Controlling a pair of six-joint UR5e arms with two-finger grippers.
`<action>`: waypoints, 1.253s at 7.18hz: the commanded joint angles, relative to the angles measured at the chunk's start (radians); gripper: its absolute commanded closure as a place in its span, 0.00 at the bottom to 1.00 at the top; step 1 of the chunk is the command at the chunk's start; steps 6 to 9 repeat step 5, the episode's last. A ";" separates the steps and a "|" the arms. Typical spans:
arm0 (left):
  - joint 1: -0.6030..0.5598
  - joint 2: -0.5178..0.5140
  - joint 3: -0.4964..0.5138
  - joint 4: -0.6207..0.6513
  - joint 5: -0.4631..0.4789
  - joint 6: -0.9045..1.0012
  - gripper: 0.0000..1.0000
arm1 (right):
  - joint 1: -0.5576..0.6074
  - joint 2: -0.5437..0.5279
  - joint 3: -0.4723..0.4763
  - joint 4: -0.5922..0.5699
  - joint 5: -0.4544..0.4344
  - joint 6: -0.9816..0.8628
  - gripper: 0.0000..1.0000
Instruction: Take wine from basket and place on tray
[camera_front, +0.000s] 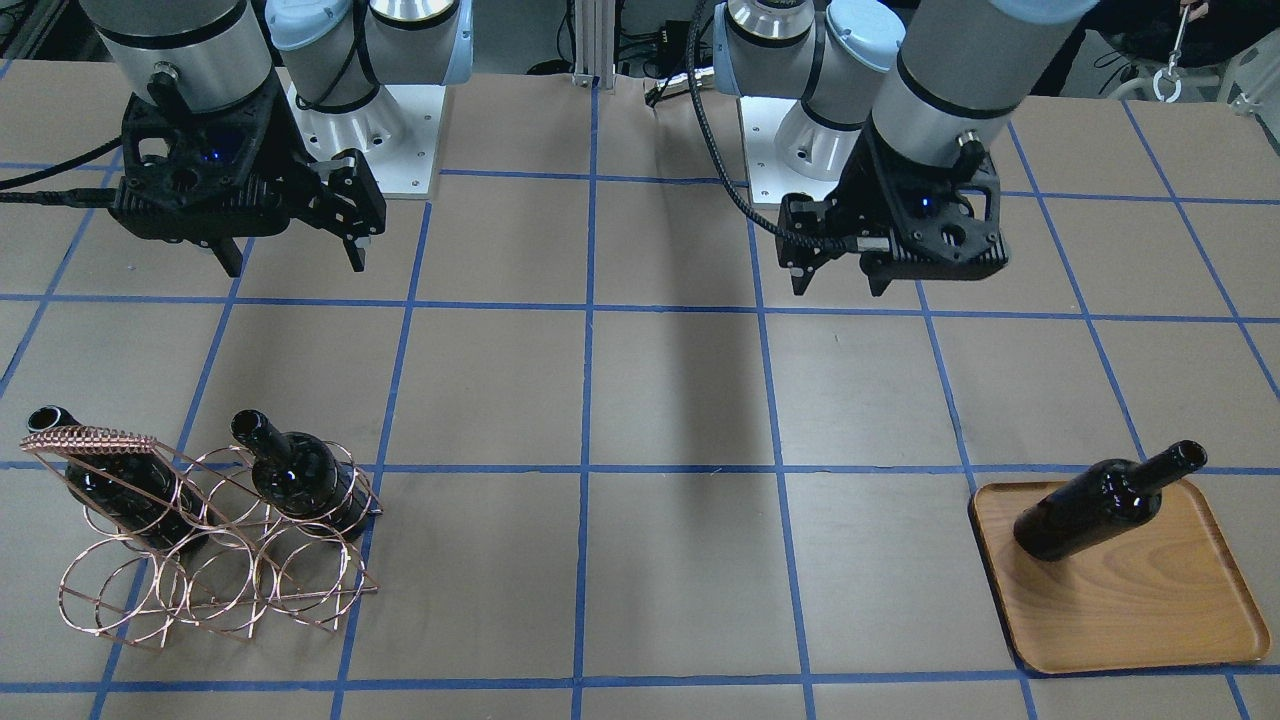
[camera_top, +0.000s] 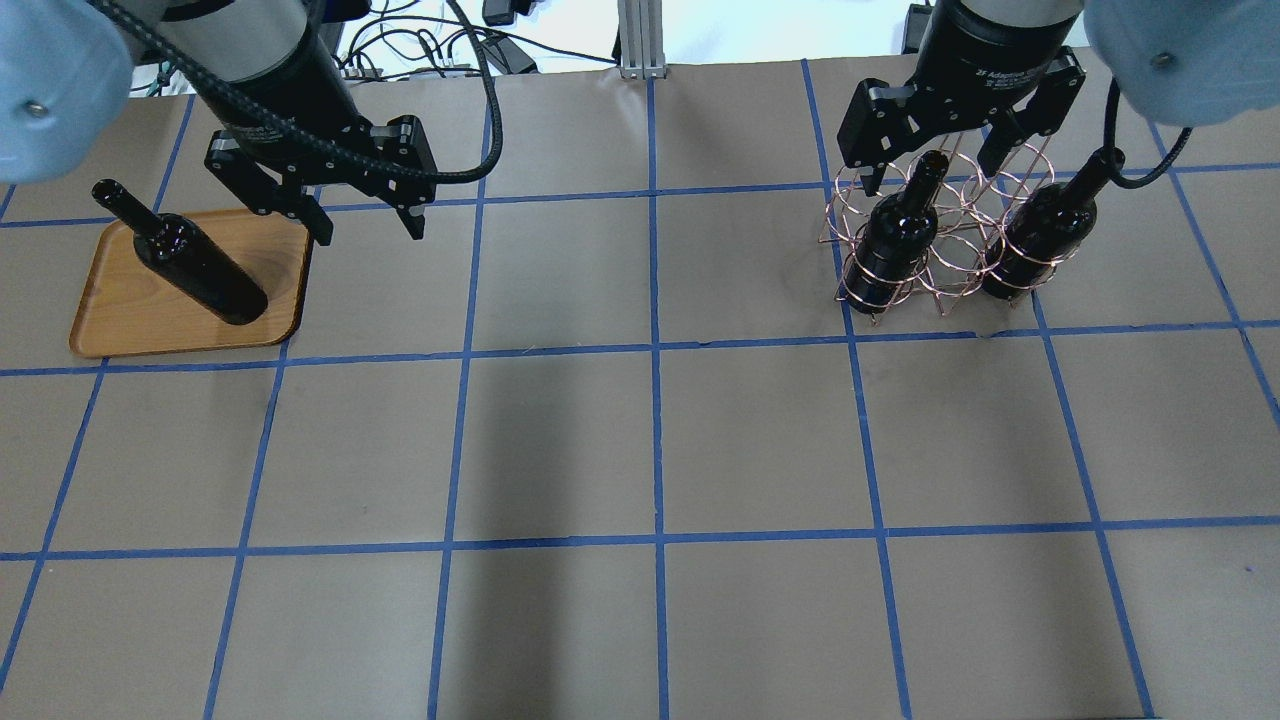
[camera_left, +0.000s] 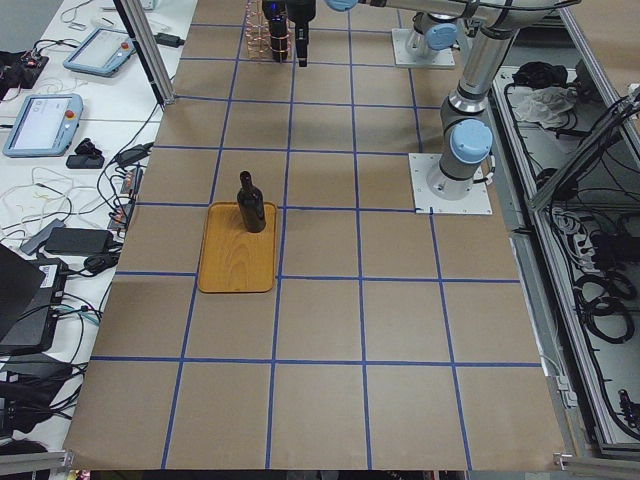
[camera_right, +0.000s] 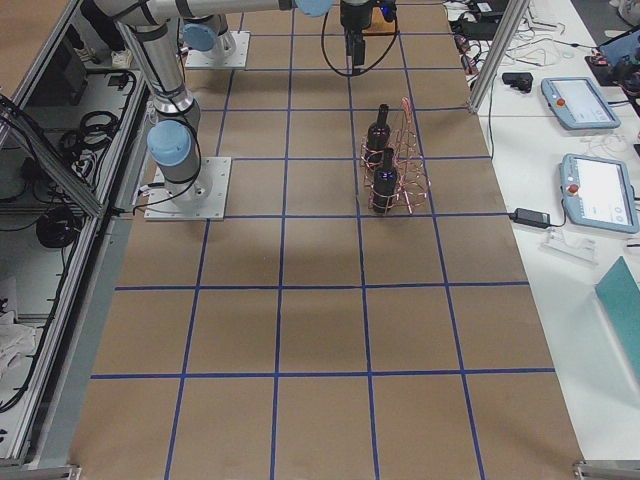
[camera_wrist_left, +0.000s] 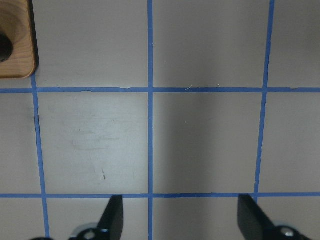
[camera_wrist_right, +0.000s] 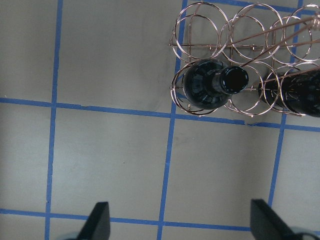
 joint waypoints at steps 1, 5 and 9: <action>0.000 0.036 -0.014 -0.004 0.011 0.001 0.00 | 0.000 0.000 0.000 -0.001 0.001 0.000 0.00; 0.000 0.037 -0.032 0.008 0.006 -0.011 0.00 | 0.000 0.000 0.000 -0.001 -0.005 -0.002 0.00; 0.000 0.037 -0.032 0.008 0.006 -0.011 0.00 | 0.000 0.000 0.000 -0.001 -0.005 -0.002 0.00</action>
